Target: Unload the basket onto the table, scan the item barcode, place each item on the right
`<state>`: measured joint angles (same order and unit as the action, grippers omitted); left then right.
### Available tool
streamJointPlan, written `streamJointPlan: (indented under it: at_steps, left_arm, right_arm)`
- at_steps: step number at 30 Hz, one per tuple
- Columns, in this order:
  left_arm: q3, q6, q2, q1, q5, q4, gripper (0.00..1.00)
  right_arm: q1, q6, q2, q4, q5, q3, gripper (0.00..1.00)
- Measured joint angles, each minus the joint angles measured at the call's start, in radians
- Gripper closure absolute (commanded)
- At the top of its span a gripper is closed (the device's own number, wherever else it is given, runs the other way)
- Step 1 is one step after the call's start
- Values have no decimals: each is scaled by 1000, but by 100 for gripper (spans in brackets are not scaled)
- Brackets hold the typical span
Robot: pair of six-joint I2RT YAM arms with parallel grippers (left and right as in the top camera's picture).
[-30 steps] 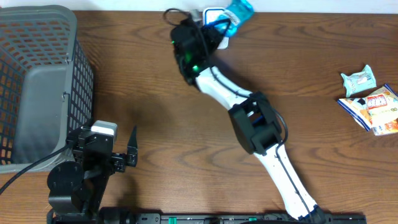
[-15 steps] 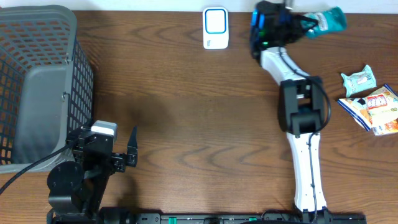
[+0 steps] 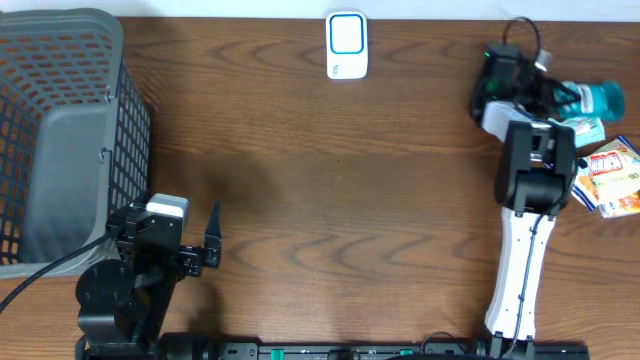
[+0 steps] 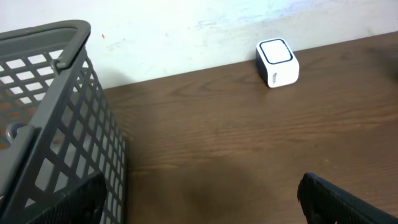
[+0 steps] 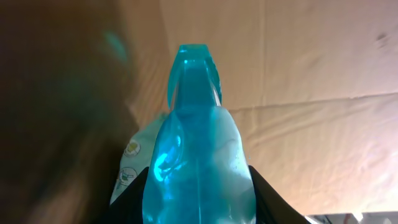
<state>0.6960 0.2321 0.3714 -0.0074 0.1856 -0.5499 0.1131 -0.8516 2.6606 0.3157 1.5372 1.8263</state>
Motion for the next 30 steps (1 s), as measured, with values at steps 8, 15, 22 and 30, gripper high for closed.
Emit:
streamJointPlan:
  at_steps: [8,15,22,30]
  left_arm:
    - [0,0,1,0,0,0,2]
    - [0,0,1,0,0,1,3]
    - [0,0,1,0,0,0,2]
    - [0,0,1,0,0,0,2]
  right_arm:
    - [-8,-8,0,184,14,-27,18]
    - [-95,-294,0,706,30,-20,14]
    - [-252,-509,-6,837,35,15,6]
    - [-467,-580,-132,832,43,15,1]
